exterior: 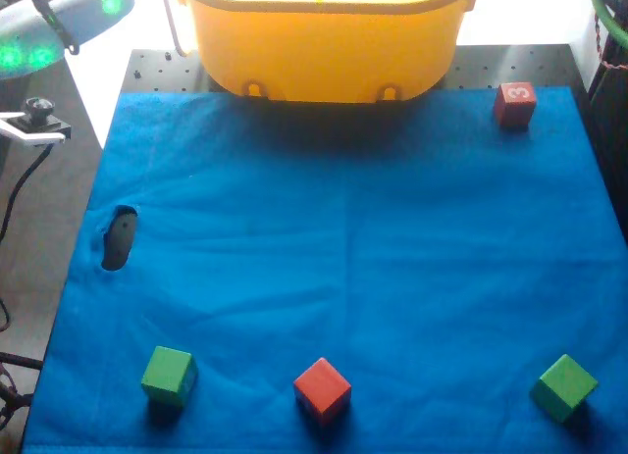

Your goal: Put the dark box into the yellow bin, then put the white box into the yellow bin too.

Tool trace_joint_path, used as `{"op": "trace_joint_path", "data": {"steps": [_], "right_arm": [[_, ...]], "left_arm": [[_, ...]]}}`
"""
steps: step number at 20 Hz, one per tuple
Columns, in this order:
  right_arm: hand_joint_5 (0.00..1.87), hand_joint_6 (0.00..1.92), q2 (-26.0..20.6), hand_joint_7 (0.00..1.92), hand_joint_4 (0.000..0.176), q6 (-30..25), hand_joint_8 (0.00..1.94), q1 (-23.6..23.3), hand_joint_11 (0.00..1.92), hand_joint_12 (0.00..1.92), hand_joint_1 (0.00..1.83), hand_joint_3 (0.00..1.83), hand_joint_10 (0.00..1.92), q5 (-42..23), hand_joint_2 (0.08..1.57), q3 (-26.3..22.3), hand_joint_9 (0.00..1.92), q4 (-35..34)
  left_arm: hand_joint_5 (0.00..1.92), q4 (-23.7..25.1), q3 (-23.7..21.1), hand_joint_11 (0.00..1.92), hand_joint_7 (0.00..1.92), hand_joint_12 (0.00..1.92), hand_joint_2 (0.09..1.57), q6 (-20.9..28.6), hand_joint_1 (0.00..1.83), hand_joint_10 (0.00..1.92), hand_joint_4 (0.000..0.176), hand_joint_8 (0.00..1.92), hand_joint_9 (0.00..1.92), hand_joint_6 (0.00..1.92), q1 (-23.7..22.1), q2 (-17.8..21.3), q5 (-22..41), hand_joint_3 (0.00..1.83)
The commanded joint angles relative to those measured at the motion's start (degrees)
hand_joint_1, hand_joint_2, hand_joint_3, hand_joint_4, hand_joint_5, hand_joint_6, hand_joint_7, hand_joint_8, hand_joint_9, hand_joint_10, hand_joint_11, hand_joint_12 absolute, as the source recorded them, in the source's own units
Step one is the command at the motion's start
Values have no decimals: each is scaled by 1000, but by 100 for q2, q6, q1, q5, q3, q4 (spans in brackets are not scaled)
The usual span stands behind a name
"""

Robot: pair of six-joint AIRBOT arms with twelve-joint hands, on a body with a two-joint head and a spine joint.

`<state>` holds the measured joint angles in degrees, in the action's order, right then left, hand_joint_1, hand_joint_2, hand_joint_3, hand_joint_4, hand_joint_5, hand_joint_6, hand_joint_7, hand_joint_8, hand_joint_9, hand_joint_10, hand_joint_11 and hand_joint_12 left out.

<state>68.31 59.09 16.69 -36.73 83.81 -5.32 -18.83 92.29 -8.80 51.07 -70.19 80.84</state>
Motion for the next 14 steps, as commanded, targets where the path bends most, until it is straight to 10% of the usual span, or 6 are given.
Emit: {"op": "trace_joint_path", "data": {"steps": [1, 5, 9, 14], "right_arm": [[0, 0, -37, 60, 176, -14, 1, -70, 62, 58, 719, 0, 6, -687, 864, 6, 77, -48], [0, 0, -197, 81, 176, -13, 6, -70, 80, 55, 737, 0, 6, -685, 815, -136, 86, -48], [0, 0, -261, 55, 176, -13, 0, -70, 57, 39, 722, 0, 0, -685, 827, -210, 66, -49], [0, 0, -428, 62, 176, -13, 4, -70, 67, 39, 747, 1, 0, -686, 834, -380, 46, -87]], "left_arm": [[175, -66, 5, 73, 112, 47, 891, 67, 1049, 1, 136, 3, 36, 13, -36, 9, 649, 3], [46, -67, -18, 45, 95, 43, 893, 71, 1032, 0, 108, 0, 35, 0, -36, 44, 606, 0], [65, -91, -69, 0, 83, 0, 911, 69, 1013, 9, 153, 11, 29, 17, -36, 123, 609, 3], [21, -168, -97, 0, 77, 0, 905, 69, 1049, 6, 125, 1, 36, 0, -8, 162, 613, 2]]}}
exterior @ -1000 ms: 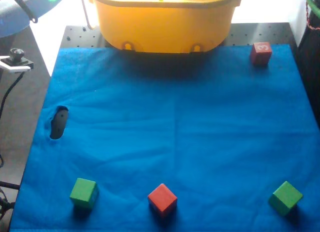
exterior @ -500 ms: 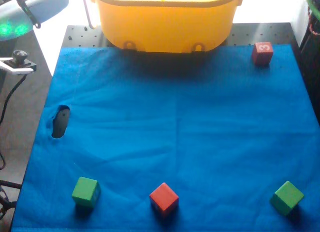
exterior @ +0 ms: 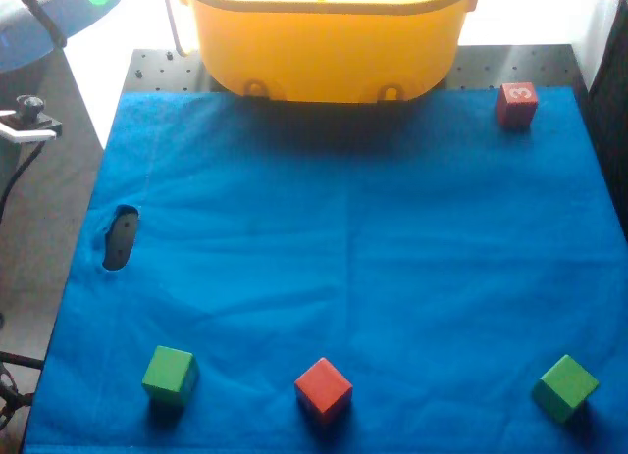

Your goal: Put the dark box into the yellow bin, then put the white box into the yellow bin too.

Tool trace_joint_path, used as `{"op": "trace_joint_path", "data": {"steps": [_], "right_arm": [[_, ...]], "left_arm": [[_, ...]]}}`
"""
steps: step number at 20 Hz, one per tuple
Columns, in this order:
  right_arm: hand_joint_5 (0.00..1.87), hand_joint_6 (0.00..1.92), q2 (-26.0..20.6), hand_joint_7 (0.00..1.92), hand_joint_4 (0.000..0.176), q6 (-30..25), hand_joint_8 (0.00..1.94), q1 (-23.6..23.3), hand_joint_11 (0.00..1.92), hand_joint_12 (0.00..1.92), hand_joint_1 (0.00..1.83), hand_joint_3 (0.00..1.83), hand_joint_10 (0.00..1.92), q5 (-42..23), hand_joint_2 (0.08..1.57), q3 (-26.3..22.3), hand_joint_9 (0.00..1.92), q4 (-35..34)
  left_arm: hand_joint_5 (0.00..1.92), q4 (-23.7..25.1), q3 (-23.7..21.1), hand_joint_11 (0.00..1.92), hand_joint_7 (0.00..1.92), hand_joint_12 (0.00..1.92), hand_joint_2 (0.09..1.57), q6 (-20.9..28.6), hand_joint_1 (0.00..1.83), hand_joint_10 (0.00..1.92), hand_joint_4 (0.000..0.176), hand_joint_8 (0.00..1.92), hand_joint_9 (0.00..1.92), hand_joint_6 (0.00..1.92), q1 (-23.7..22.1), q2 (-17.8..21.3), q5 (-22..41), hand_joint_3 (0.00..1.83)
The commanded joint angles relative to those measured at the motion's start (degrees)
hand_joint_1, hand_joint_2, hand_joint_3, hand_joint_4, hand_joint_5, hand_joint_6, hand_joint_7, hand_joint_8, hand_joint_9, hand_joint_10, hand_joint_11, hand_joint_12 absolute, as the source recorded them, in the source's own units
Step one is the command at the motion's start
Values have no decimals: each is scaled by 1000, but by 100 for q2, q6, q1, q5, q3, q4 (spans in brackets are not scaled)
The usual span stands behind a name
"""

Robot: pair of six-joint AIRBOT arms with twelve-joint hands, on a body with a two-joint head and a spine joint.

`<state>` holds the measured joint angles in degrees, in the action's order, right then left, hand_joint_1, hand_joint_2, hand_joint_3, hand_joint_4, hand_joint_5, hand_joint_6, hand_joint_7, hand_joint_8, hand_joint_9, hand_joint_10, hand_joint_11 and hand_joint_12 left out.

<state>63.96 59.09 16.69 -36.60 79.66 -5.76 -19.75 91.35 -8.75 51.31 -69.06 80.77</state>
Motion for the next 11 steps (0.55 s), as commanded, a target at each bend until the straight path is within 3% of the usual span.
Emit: {"op": "trace_joint_path", "data": {"steps": [1, 3, 4, 5, 6, 7, 11], "right_arm": [[0, 0, -81, 74, 176, -13, 8, -70, 63, 37, 780, 0, 2, -700, 832, -52, 48, -43], [0, 0, -163, 91, 176, -13, 12, -69, 85, 46, 774, 0, 11, -696, 824, -113, 73, -43], [0, 0, -191, 117, 176, -13, 18, -69, 70, 39, 798, 0, 12, -696, 807, -139, 82, -42], [0, 0, -241, 92, 176, -10, 5, -69, 67, 38, 750, 8, 5, -696, 843, -186, 70, -41], [0, 0, -296, 76, 176, 19, 0, -69, 72, 40, 739, 12, 0, -697, 856, -265, 56, -40], [0, 0, -334, 89, 176, 86, 6, -69, 92, 48, 732, 6, 8, -699, 846, -327, 74, -39], [0, 0, -617, 70, 176, 148, 0, -70, 83, 46, 694, 3, 2, -802, 844, -647, 42, -29]], "left_arm": [[39, -97, -17, 0, 85, 0, 904, 65, 1093, 16, 120, 4, 62, 8, -9, 63, 625, 1], [97, -134, -18, 0, 119, 0, 886, 65, 1135, 4, 142, 4, 49, 8, 30, 73, 629, 0], [166, -145, -22, 0, 110, 0, 884, 65, 1151, 2, 168, 1, 52, 9, 46, 83, 632, 0], [188, -162, -35, 0, 102, 0, 882, 65, 1149, 0, 174, 0, 36, 11, 65, 106, 644, 0], [188, -188, -58, 0, 87, 0, 879, 65, 1146, 2, 176, 0, 38, 9, 87, 137, 660, 0], [157, -199, -74, 0, 69, 0, 871, 65, 1150, 8, 166, 0, 53, 1, 98, 157, 671, 0], [87, -212, -263, 36, 33, 17, 836, 33, 1070, 0, 175, 0, 0, 1, 117, 380, 853, 0]]}}
